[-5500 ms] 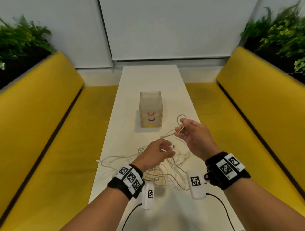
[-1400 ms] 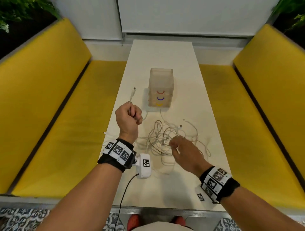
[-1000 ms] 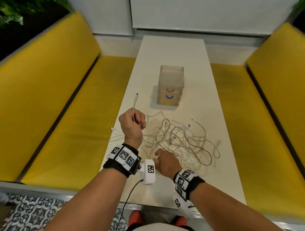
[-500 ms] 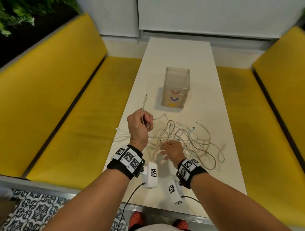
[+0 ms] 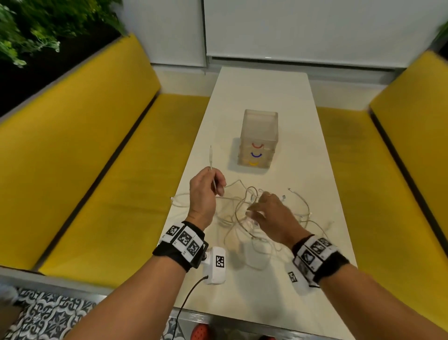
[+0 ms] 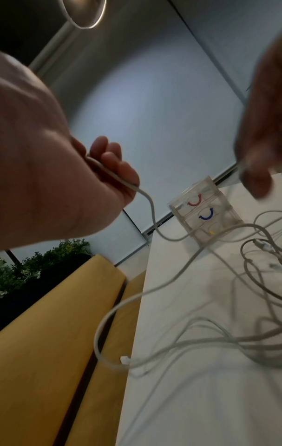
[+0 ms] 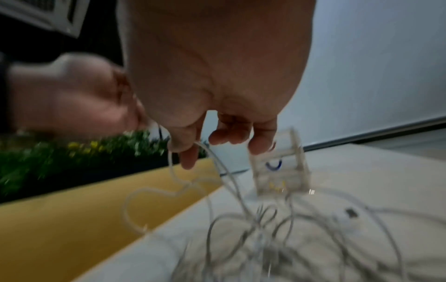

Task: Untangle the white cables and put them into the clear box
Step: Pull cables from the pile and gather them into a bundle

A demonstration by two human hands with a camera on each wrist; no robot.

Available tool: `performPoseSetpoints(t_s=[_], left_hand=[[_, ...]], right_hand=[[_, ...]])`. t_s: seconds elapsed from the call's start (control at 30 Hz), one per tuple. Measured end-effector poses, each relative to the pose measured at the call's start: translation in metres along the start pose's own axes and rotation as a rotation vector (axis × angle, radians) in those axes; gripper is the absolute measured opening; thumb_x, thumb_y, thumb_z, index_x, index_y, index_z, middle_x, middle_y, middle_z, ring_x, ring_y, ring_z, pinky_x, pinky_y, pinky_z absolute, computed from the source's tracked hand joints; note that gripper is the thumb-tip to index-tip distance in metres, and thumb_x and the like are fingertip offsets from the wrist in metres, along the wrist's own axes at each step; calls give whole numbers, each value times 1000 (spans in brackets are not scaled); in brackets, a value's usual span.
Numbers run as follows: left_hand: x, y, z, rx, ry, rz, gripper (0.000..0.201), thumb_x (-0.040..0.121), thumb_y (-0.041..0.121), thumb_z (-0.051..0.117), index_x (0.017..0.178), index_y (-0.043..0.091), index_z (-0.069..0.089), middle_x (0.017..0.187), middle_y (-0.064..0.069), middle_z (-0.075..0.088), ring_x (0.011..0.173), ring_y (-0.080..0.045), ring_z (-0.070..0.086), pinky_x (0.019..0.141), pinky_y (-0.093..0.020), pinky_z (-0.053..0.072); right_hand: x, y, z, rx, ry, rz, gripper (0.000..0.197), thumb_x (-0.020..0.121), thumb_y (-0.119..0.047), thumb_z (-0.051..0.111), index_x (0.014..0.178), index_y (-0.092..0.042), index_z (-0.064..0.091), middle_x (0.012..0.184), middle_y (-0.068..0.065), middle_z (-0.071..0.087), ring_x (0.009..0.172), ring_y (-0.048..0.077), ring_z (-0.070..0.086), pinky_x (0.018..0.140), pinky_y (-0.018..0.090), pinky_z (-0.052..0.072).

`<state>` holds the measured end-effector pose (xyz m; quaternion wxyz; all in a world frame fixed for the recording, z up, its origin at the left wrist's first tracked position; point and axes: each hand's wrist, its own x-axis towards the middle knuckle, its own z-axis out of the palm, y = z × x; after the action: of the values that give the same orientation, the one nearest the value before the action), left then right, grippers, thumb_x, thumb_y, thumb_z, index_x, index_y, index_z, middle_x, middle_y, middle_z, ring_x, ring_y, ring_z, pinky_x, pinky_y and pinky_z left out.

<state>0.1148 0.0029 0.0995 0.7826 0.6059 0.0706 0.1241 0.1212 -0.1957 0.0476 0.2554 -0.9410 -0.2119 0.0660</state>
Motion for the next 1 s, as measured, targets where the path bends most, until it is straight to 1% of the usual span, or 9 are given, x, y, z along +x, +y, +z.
performPoseSetpoints(t_s=[0.13,0.23,0.3,0.37,0.47,0.63,0.73,0.83,1.0], left_hand=[[2,-3,17,231,-157,12,33,106,15,44,82,12,66,92,-10,72,83,-15,58,73,-25,44],[5,-4,34,299,-296,35,28,106,13,46,90,7,68,107,-4,75,99,-12,65,84,-21,46],[4,-2,45,316,-351,76,26,106,12,46,89,6,65,100,-5,75,93,-14,64,82,-23,46],[2,3,53,335,-382,101,28,106,12,44,84,8,60,83,-7,72,81,-17,61,75,-24,45],[2,11,59,311,-373,96,30,108,14,41,80,8,53,63,-6,56,63,-19,47,64,-30,38],[8,19,58,235,-341,71,30,109,13,38,85,8,56,61,-4,47,59,-15,38,57,-26,31],[6,22,55,198,-338,40,29,109,10,35,88,5,54,63,-10,46,56,-13,40,57,-25,35],[3,20,52,176,-345,28,30,110,10,34,86,7,53,65,-13,46,55,-15,41,63,-34,38],[2,14,48,192,-355,-14,32,109,12,37,83,8,55,63,-5,56,57,-16,47,70,-42,40]], right_hand=[[3,3,-65,357,123,-20,16,97,-19,65,102,-24,79,101,-3,68,98,10,61,85,18,44],[2,-8,-95,513,120,-12,18,99,-14,61,103,-13,78,91,-2,73,84,6,64,71,19,48],[2,-15,-107,590,158,-19,20,100,-11,58,103,-8,77,85,11,71,78,14,63,62,30,50],[2,-19,-114,642,198,-28,21,101,-8,55,105,-3,75,81,16,67,74,17,62,61,34,51],[3,-18,-119,690,260,13,18,100,-11,58,100,-3,74,71,8,60,66,16,56,60,33,48],[0,-8,-122,710,426,75,16,97,-12,63,87,-15,74,66,-2,57,61,13,50,58,25,43],[-4,-2,-131,745,610,106,15,99,-13,60,91,-14,72,71,-4,60,62,9,49,55,20,45],[-4,10,-142,791,790,168,13,99,-15,60,96,-10,72,73,-5,59,65,11,49,56,23,43],[-5,23,-154,843,981,292,14,98,-18,59,90,-21,71,71,0,55,63,12,47,56,28,43]])
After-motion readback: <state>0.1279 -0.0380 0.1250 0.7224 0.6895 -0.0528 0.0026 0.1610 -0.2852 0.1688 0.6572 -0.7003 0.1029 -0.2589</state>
